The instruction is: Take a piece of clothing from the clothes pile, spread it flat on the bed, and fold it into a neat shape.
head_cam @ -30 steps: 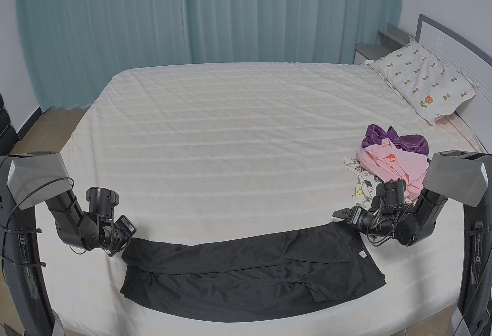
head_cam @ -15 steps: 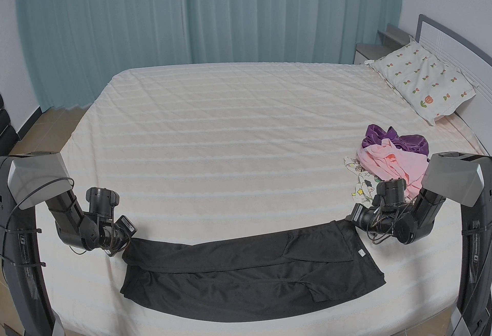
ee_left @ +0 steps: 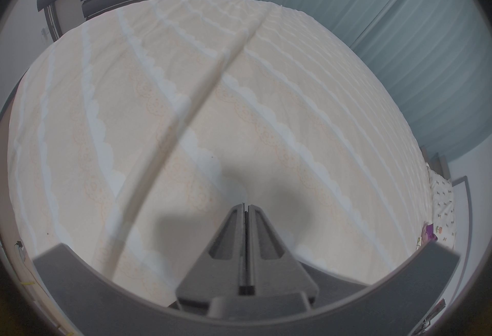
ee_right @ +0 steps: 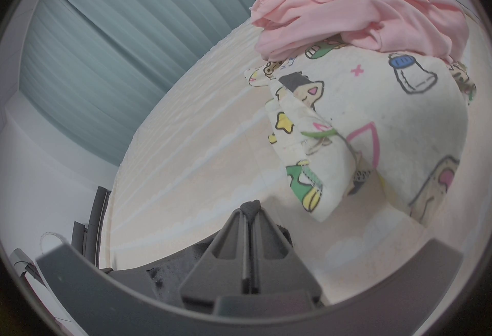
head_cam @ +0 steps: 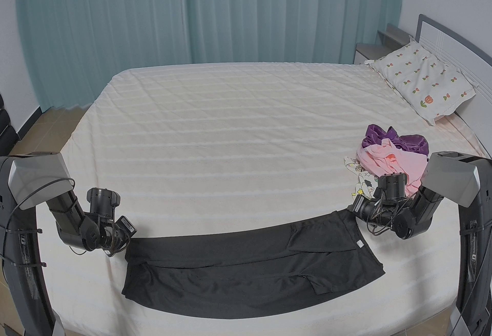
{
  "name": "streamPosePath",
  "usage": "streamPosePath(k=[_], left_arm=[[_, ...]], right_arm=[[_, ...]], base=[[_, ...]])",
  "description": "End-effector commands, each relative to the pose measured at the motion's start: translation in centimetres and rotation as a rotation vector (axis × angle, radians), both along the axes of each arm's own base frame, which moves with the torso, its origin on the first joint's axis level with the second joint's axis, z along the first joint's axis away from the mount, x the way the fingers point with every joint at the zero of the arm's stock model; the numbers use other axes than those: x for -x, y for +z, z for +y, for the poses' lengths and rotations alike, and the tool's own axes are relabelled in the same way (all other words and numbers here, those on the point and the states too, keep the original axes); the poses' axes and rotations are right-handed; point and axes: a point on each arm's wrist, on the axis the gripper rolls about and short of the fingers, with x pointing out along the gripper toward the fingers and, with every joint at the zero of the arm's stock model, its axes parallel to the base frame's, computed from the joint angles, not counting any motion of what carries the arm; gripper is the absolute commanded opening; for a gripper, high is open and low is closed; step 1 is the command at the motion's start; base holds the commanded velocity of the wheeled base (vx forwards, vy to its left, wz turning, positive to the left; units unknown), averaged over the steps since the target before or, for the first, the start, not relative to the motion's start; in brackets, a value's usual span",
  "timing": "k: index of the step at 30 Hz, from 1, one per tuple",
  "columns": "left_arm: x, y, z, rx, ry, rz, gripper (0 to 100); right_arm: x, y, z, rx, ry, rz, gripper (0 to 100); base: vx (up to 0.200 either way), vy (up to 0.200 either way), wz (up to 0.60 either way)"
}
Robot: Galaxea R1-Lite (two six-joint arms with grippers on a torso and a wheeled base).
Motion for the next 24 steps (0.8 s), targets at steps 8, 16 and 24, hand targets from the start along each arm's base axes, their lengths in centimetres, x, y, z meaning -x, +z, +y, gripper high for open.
streamPosePath(k=[8,16,24], left_arm=[[0.19,0.10,-0.14,-0.002,-0.005,0.002,0],[0.33,0.17,-0.35,0.000,-0.013,0.004,100],[0.31,0.38,-0.20,0.001,-0.007,-0.003,100]], right_arm=[[-0.46,-0.59,-0.21,-0.002,-0.006,-0.006,0],[-1.07,-0.84,-0.49,0.001,-0.020,-0.037,0],[-0.73,-0.35,-0.77,-0.007,-0.029,-0.046,100]], base=[[0.000,0.000,0.00],[0.000,0.000,0.00],[0.000,0.000,0.00]])
